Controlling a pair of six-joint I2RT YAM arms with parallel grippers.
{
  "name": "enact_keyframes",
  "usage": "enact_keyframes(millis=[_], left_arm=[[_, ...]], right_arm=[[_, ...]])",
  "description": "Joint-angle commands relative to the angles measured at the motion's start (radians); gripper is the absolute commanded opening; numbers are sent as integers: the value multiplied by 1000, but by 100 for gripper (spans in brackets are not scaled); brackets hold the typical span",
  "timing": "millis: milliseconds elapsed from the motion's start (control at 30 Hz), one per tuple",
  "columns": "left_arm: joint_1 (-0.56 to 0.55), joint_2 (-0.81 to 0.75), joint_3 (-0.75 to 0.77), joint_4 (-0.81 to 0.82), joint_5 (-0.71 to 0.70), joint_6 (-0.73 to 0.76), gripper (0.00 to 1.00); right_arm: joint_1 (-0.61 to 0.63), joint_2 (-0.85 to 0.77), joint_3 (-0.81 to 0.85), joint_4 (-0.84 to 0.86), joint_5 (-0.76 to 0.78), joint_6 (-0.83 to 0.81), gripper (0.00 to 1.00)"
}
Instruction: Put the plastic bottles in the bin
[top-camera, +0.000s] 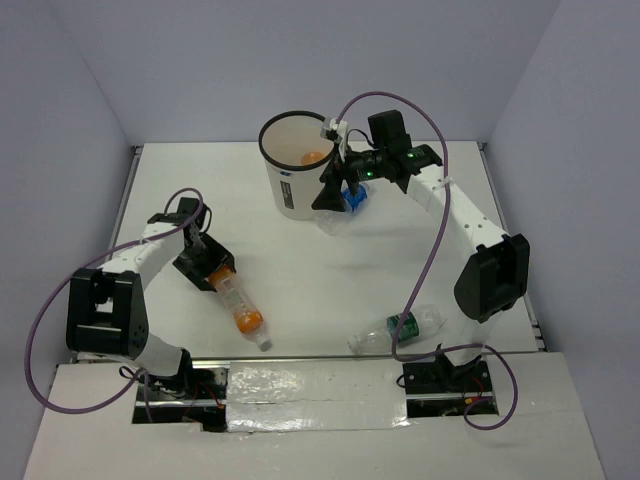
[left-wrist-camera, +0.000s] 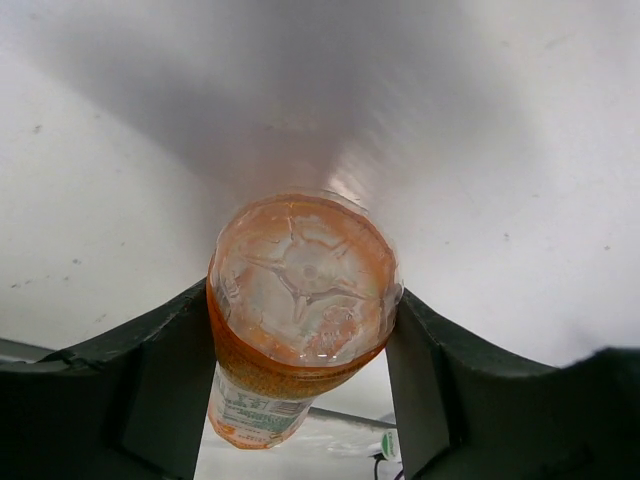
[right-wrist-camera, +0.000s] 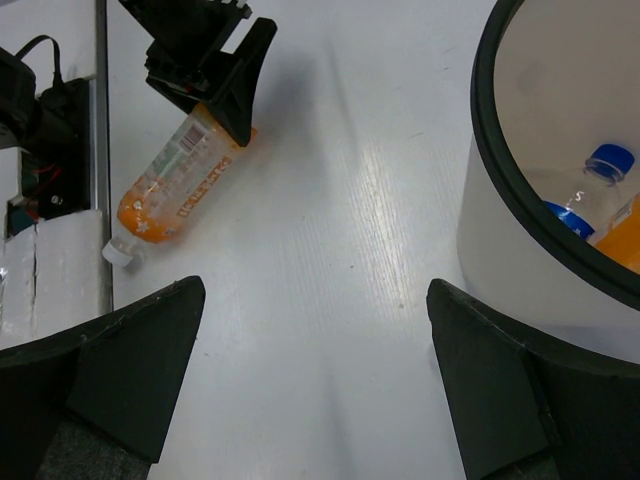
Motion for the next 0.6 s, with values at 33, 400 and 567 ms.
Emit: enact_keyframes(millis=[33,400,567], left_arm=[[-5,9,13,64,91,74,23],[-4,-37,241,189,309,245,0],[-4,-8,372,327,562,253,0]], right_arm=[[-18,-48,-5,-7,-13,6,100],[-58,-62,4,-32,-10,-9,100],[-93,-37,50,-99,-10,-63,100]])
